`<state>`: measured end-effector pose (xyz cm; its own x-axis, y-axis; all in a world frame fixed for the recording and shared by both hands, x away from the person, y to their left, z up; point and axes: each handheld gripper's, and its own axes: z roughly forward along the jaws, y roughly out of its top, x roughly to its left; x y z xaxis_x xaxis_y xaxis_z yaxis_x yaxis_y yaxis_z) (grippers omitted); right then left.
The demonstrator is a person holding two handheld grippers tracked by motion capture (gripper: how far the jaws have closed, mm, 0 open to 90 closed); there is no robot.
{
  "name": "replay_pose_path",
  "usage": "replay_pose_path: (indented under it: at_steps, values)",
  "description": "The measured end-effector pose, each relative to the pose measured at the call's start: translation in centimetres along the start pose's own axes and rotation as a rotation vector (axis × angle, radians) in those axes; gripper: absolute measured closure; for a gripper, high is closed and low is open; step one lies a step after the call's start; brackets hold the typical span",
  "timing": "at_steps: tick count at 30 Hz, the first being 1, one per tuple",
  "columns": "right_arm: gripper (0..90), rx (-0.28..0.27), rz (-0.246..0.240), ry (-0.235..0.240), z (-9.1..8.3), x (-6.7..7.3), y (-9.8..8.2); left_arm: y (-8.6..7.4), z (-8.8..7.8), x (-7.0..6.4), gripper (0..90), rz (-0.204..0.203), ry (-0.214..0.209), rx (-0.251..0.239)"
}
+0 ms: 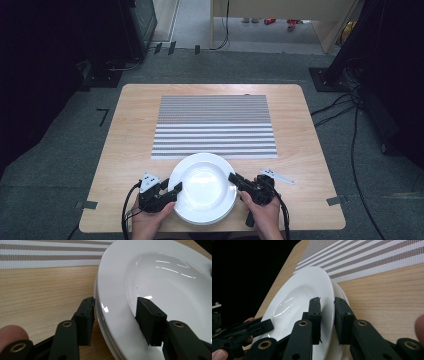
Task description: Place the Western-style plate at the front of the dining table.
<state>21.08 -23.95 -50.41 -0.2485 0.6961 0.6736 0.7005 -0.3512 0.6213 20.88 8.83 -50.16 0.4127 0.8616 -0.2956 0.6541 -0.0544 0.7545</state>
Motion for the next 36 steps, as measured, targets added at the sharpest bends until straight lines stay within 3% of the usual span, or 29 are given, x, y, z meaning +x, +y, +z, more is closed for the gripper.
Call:
replay_pose_path:
  at_steps: [11, 18, 27, 36]
  values:
    - [79.1, -0.020, 0.002, 0.033, -0.1, -0.1, 0.0, -0.1, 0.1, 0.0, 49.3, -0.014, -0.008, 0.000]
    - [78.7, -0.069, -0.068, 0.078, 0.0, 0.3, -0.1, 0.0, 0.0, 0.2, 49.5, -0.020, -0.017, -0.011]
    - [78.3, -0.111, -0.121, 0.082, 0.3, 0.8, -0.3, -0.2, -0.6, 0.7, 54.3, -0.048, -0.045, -0.044]
    - [79.0, -0.122, -0.110, 0.087, 1.0, 0.8, 0.0, -0.2, -0.9, 1.0, 59.3, -0.057, -0.050, -0.080]
